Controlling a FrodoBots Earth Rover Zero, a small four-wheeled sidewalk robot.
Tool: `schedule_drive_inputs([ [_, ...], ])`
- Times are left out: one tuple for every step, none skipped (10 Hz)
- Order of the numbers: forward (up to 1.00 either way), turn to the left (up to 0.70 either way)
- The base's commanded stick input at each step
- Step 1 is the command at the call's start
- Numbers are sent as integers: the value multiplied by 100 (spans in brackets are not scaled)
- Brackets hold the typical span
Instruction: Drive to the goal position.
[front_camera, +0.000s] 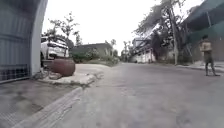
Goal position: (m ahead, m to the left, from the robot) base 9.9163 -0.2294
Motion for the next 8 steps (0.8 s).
schedule_drive_inputs([
  [14,-4],
  [14,-4],
  [14,-4],
  [14,-4],
  [14,-4],
  [14,-4],
  [14,-4],
  [14,-4],
])
